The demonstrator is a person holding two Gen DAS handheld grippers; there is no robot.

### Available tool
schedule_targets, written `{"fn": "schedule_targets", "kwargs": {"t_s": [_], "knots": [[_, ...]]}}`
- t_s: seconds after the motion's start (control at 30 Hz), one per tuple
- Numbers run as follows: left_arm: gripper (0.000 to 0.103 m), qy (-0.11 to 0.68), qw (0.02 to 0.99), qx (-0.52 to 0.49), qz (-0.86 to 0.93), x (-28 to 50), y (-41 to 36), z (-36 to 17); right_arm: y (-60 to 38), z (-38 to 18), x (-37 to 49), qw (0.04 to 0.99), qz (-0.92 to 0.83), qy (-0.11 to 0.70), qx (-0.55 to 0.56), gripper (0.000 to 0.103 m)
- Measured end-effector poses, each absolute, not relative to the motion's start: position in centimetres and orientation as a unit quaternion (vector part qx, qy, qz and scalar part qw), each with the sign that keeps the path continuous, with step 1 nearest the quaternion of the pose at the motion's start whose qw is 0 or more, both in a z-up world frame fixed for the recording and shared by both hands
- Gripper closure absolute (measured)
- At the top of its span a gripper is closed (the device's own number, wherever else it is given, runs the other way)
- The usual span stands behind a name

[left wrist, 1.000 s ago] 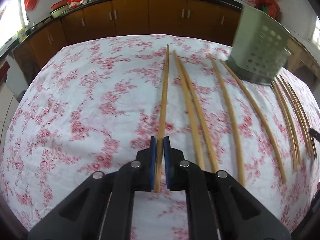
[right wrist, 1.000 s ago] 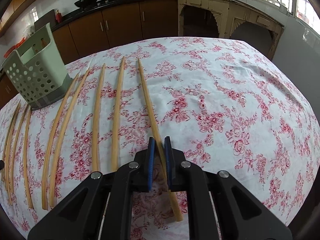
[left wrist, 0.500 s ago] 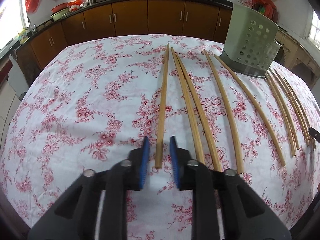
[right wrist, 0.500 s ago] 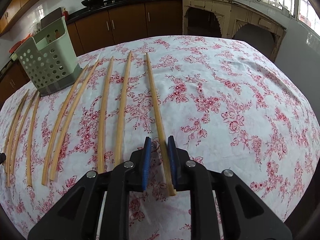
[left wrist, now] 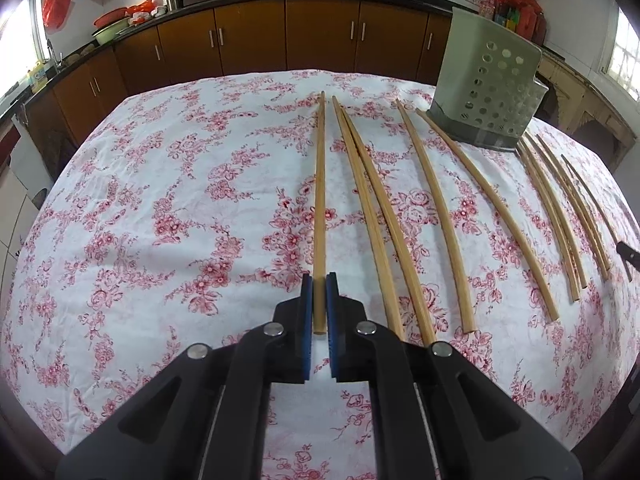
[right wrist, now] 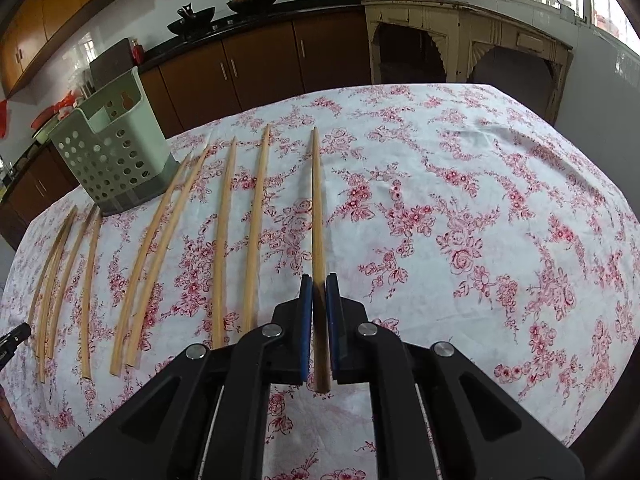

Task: Organize utensils
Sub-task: 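Lift the right gripper's chopstick upright over the green holder while the left gripper carries its chopstick there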

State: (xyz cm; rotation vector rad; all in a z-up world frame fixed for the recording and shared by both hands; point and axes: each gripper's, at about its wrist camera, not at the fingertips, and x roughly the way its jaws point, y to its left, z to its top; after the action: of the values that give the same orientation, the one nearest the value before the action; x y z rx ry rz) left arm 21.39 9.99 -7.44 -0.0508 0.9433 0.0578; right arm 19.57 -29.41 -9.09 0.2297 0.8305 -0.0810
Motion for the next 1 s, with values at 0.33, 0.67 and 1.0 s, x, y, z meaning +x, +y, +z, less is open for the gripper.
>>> {"fn": "schedule_targets", "kwargs": {"t_s": [0.33, 0.67, 1.0], "knots": [[0.095, 0.462, 0.886, -0.031, 0.034, 21.7, 10.1, -8.3, -28.6, -10.3, 20.0, 0.902, -0.039, 0.421, 0.088, 0.094], [0.095, 0.459, 0.888, -0.032, 0.023, 21.0, 9.6, -8.0, -29.2, -9.1, 19.3, 0.912, -0.034, 0.399, 0.095, 0.095], [0.095, 0.401, 0.915, -0.026, 0.018, 19.3, 10.4, -2.7, -29.7, -3.9, 18.0, 0.94, -0.029, 0.325, 0.1, 0.095]]}}
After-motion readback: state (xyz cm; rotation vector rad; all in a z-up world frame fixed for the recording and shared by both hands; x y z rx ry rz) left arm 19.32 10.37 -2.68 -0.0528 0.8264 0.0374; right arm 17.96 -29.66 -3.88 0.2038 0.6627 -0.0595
